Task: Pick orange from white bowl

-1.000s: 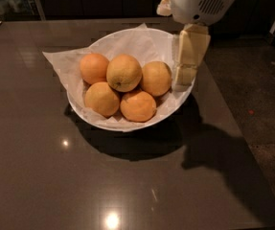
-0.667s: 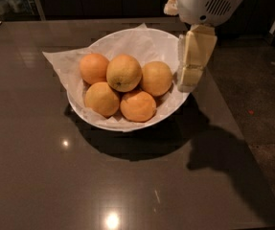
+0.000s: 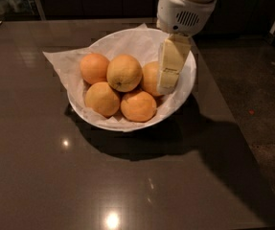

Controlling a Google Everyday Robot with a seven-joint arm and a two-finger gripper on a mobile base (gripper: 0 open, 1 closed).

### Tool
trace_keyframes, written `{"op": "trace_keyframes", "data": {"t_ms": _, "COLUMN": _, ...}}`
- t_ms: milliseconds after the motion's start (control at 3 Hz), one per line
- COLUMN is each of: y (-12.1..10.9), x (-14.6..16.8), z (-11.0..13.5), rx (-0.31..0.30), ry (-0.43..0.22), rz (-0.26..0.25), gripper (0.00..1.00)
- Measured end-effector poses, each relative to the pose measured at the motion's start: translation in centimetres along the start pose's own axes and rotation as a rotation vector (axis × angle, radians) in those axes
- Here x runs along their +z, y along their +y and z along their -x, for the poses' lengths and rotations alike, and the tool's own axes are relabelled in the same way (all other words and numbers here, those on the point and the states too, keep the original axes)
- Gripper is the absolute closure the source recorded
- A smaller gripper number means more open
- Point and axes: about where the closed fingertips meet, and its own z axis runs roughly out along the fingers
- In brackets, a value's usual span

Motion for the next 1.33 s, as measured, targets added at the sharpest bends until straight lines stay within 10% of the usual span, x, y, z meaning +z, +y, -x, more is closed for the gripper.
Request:
{"op": "trace_keyframes", "data": {"t_ms": 667, "y": -1.2, "x": 2.6, "z": 1.1, "rx": 0.093, "ry": 0.01, "rz": 0.048, "gripper": 0.0}}
{"op": "trace_keyframes", "data": {"t_ms": 1333, "y": -1.5, "x": 5.0, "z": 4.2, "rx": 0.046, "ry": 0.02, "rz": 0.104, "gripper": 0.09}}
